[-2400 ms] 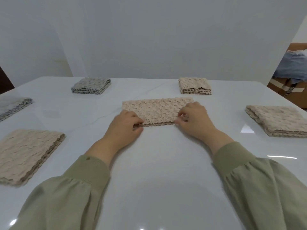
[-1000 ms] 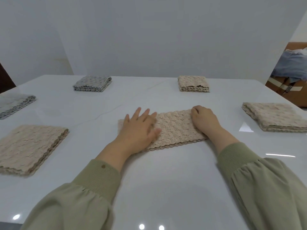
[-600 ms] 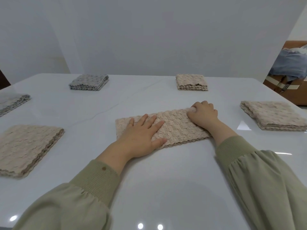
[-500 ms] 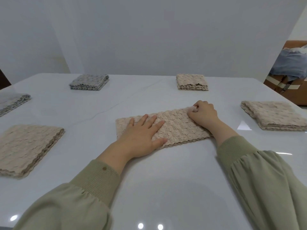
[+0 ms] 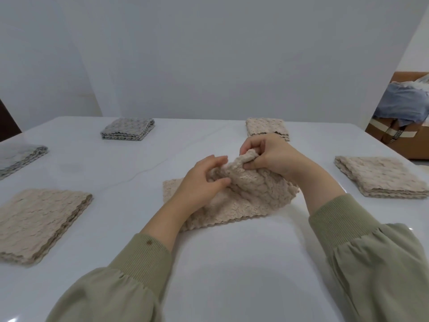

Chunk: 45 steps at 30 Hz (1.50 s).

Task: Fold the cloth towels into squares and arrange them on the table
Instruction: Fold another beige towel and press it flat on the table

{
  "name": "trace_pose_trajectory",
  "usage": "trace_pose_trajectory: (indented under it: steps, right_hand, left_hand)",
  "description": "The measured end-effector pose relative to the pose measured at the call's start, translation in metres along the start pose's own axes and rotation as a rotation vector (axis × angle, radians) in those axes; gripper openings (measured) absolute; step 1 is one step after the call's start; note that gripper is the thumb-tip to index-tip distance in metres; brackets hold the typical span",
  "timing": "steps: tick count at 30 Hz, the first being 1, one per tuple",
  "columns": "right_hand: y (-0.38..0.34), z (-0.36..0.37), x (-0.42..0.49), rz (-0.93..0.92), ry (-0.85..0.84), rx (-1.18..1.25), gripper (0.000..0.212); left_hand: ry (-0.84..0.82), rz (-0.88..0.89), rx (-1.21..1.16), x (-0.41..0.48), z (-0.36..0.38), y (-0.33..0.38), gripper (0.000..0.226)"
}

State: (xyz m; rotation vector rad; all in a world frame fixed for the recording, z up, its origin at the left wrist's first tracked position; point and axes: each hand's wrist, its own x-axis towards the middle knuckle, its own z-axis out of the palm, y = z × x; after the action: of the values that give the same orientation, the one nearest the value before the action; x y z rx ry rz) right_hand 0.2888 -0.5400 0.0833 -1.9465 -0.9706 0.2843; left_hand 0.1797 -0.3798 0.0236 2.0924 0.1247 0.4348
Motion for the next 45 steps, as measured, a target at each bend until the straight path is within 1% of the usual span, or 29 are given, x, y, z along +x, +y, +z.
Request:
trace_pose_trajectory:
  steps: [2,4,5,7,11,13,14,15,16,17,19,21,22,25,27,29,30,31,33,34,35,37,38,39,40,41,42,44,45]
  right_hand:
    - [-0.002,0.001,0.000,-0.016,-0.033,0.005,0.029]
    - [-0.003,0.002,0.000,-0.021,-0.040,-0.017,0.025]
    - [-0.003,0.002,0.000,-0.015,-0.034,-0.033,0.021]
    - [-0.004,0.001,-0.001,0.034,-0.032,-0.080,0.010]
    - [0.000,-0.009,-0.005,0.171,-0.079,-0.151,0.031]
    - [0.009,-0.012,0.000,0.192,0.021,-0.151,0.042]
    - [0.014,-0.012,0.002,0.210,0.055,-0.091,0.051]
    - [0.018,-0.011,0.003,0.252,0.046,0.042,0.062]
    - [0.025,-0.008,0.004,0.309,-0.006,0.203,0.071]
    - [0.030,-0.003,0.004,0.364,-0.076,0.356,0.074]
    - [0.037,0.009,0.003,0.416,-0.197,0.536,0.060]
    - [0.043,0.022,0.002,0.399,-0.260,0.589,0.045]
    - [0.044,0.028,0.003,0.387,-0.249,0.609,0.040]
    - [0.045,0.037,0.007,0.351,-0.101,0.748,0.028]
    - [0.043,0.036,0.007,0.336,-0.047,0.857,0.022]
    - [0.041,0.032,0.005,0.352,-0.047,0.944,0.019]
    - [0.040,0.028,0.005,0.367,-0.067,0.957,0.020]
    - [0.040,0.024,0.004,0.386,-0.092,0.947,0.021]
    - [0.042,0.022,0.002,0.436,-0.110,0.820,0.025]
    - [0.044,0.023,0.001,0.448,-0.082,0.664,0.026]
    - [0.048,0.026,0.002,0.450,-0.010,0.454,0.026]
    - [0.058,0.031,0.004,0.385,0.254,0.062,0.031]
    - [0.062,0.032,0.005,0.315,0.369,-0.066,0.033]
    - [0.067,0.034,0.006,0.252,0.436,-0.166,0.034]
    - [0.072,0.035,0.008,0.196,0.459,-0.252,0.034]
    - [0.075,0.036,0.009,0.159,0.447,-0.323,0.033]
    - [0.078,0.037,0.010,0.133,0.424,-0.375,0.033]
    - [0.082,0.039,0.012,0.130,0.386,-0.455,0.034]
    - [0.084,0.040,0.014,0.155,0.377,-0.488,0.036]
  left_hand:
    - [-0.012,0.014,-0.047,0.002,0.002,0.005,0.032]
    - [0.014,0.005,-0.045,0.001,0.003,0.010,0.011]
    - [0.027,0.001,-0.043,0.001,0.003,0.011,0.005]
    - [0.079,0.016,-0.016,0.001,0.004,0.008,0.019]
    - [0.292,0.049,0.096,0.003,-0.002,0.004,0.030]
    - [0.397,0.044,0.142,0.005,-0.005,0.002,0.038]
    - [0.444,0.028,0.152,0.005,-0.007,0.002,0.040]
    - [0.487,0.003,0.155,0.006,-0.008,0.001,0.041]
    - [0.520,-0.025,0.155,0.007,-0.010,0.001,0.041]
    - [0.546,-0.052,0.155,0.008,-0.011,0.000,0.040]
    - [0.573,-0.081,0.147,0.008,-0.012,-0.002,0.041]
    - [0.578,-0.105,0.132,0.007,-0.013,-0.002,0.043]
    - [0.571,-0.122,0.129,0.007,-0.013,-0.003,0.043]
    - [0.476,-0.200,0.074,0.010,-0.020,-0.003,0.039]
    - [0.340,-0.282,-0.170,0.010,-0.025,0.000,0.029]
    - [0.128,-0.393,-0.520,0.008,-0.029,0.009,0.012]
    - [0.024,-0.445,-0.644,0.006,-0.031,0.013,0.010]
    - [-0.054,-0.489,-0.705,0.004,-0.032,0.015,0.011]
    - [-0.122,-0.556,-0.675,0.003,-0.034,0.013,0.013]
    - [-0.104,-0.565,-0.565,0.002,-0.033,0.009,0.010]
    - [-0.033,-0.538,-0.366,0.002,-0.031,0.003,0.006]
    - [0.180,-0.395,0.229,0.003,-0.024,-0.015,0.029]
    - [0.276,-0.288,0.413,0.003,-0.019,-0.018,0.041]
    - [0.313,-0.189,0.448,0.003,-0.015,-0.019,0.048]
    - [0.287,-0.119,0.404,0.002,-0.011,-0.019,0.051]
    - [0.220,-0.058,0.372,0.003,-0.008,-0.021,0.053]
    - [0.127,-0.003,0.405,0.004,-0.004,-0.023,0.055]
    - [-0.081,0.036,0.571,0.004,0.003,-0.030,0.061]
    - [-0.185,0.003,0.655,0.003,0.004,-0.031,0.063]
